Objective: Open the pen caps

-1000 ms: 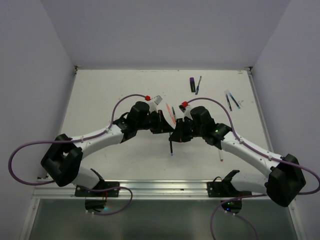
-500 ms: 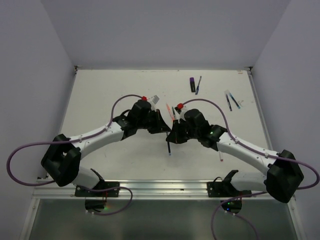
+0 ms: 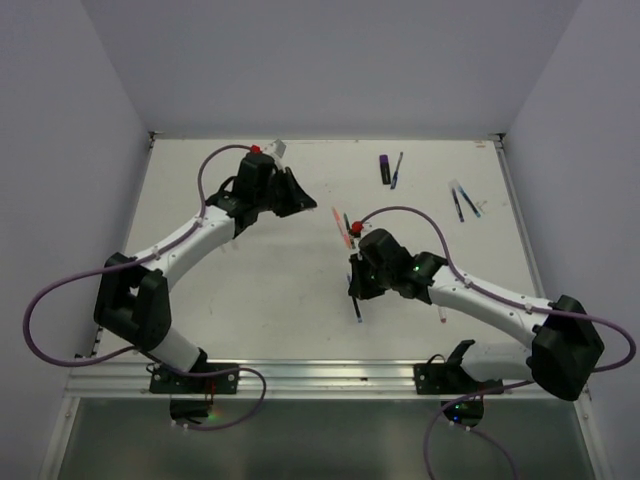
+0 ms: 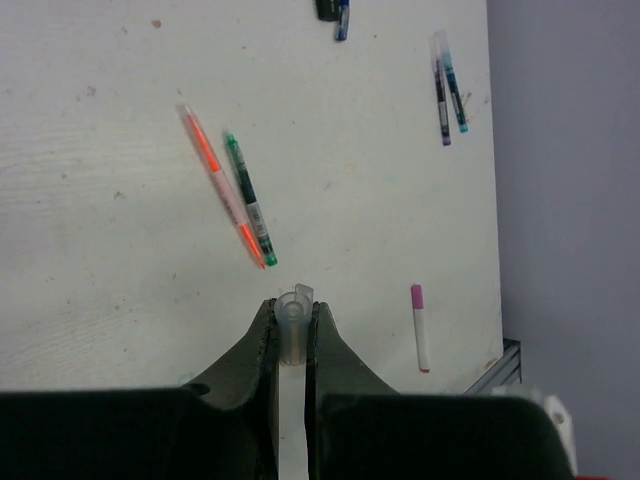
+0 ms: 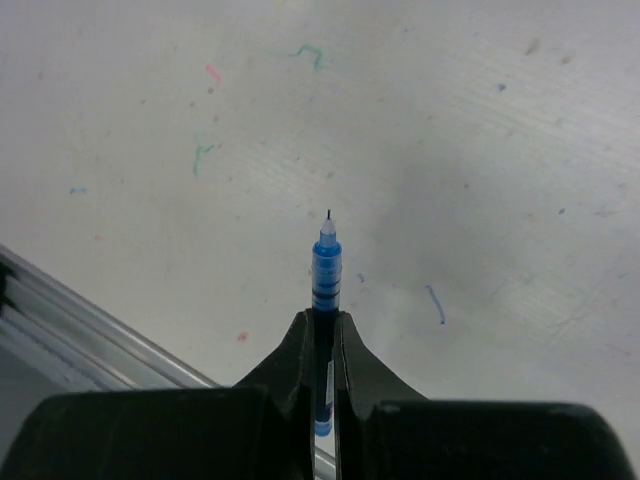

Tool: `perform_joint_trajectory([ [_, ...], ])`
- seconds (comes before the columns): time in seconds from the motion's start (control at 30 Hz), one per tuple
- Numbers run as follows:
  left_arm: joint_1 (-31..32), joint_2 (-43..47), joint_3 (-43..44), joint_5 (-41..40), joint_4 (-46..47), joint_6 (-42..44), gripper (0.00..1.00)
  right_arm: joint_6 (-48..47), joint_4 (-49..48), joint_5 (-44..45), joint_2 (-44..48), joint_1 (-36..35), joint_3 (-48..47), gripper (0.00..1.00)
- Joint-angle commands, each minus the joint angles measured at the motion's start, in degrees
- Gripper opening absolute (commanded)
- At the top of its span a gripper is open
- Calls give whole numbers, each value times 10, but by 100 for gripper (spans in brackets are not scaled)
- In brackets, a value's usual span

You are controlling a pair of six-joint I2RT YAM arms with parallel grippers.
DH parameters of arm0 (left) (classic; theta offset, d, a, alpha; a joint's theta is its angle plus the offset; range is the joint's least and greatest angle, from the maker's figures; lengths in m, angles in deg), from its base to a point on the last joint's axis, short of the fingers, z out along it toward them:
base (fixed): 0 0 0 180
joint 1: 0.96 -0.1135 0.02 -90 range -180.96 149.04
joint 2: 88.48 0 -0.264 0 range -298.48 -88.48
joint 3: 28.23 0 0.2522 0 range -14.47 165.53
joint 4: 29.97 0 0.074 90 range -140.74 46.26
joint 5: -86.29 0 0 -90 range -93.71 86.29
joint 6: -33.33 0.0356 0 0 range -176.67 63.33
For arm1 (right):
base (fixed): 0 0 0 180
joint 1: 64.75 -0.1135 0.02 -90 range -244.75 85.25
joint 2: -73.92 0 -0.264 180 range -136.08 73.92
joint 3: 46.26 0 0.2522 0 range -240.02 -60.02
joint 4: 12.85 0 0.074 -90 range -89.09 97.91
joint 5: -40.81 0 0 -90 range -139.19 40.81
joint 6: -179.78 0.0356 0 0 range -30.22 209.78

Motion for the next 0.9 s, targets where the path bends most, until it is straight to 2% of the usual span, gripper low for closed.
perform_joint_trajectory([
  [0.0,2,47,-41,-8,-3,36,0,-61,34,32,-29,62,-73,0],
  [0.03,2,69,-56,-17,-8,40,0,-74,43,45,-40,91,-100,0],
  [0.2,2,136,-152,-42,5,54,0,-140,45,93,-137,128,-173,0],
  [0.33,1,139,-148,-82,-52,82,0,-170,43,106,-218,160,-253,0],
  [0.43,0,139,-149,-86,-61,95,0,-179,30,69,-279,187,-303,0],
  [0.63,-4,136,-150,-91,-71,106,0,-203,28,68,-384,199,-391,0],
  [0.87,-9,147,-156,-60,-59,100,0,-207,19,46,-449,209,-432,0],
])
